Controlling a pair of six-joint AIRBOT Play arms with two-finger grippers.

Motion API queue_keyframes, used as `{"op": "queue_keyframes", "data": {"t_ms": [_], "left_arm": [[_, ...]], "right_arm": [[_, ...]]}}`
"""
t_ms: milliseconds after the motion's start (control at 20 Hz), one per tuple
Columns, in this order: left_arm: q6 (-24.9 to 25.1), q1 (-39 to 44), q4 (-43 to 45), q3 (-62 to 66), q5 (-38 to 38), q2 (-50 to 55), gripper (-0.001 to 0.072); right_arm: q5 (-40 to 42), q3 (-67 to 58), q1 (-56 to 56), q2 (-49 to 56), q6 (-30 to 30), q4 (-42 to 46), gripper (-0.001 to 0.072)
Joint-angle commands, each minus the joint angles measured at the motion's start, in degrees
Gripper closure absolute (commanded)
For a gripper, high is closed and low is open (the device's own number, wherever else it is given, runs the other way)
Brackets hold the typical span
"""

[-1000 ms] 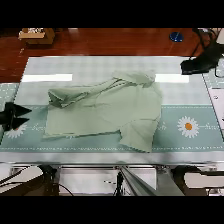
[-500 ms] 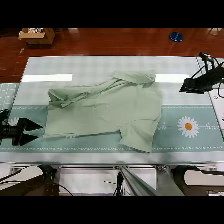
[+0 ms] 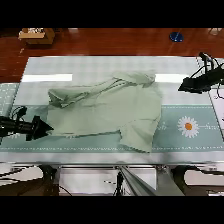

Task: Fold the shirts.

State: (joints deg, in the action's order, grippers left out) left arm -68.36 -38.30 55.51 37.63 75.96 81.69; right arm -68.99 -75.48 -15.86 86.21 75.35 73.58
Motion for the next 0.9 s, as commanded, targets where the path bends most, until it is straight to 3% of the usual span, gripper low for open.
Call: {"op": "queue_keyframes", "data": {"t_ms": [0,200,400,650,850], "left_arm": [[-1.11,3.96,-1.99,0.09,-2.56,1.70,0.0684],[-1.07,3.91,-1.97,0.15,-1.64,1.60,0.0684],[2.29,3.93,-2.01,0.15,0.96,1.40,0.0684],[6.23,3.93,-3.30,0.15,2.73,0.02,0.0684],[6.43,3.93,-3.98,0.15,2.75,-0.22,0.0684]], "right_arm": [[-1.57,0.02,-0.04,-0.50,-0.02,-0.17,0.0268],[-5.18,0.04,-0.50,-2.47,0.00,2.51,0.0267],[-9.64,6.88,-6.19,-3.32,-0.07,-4.44,0.0235],[-4.94,23.34,-7.15,-6.56,-3.10,-16.94,0.0235],[-0.07,29.94,-1.38,-6.56,-4.13,-20.90,0.0235]]}}
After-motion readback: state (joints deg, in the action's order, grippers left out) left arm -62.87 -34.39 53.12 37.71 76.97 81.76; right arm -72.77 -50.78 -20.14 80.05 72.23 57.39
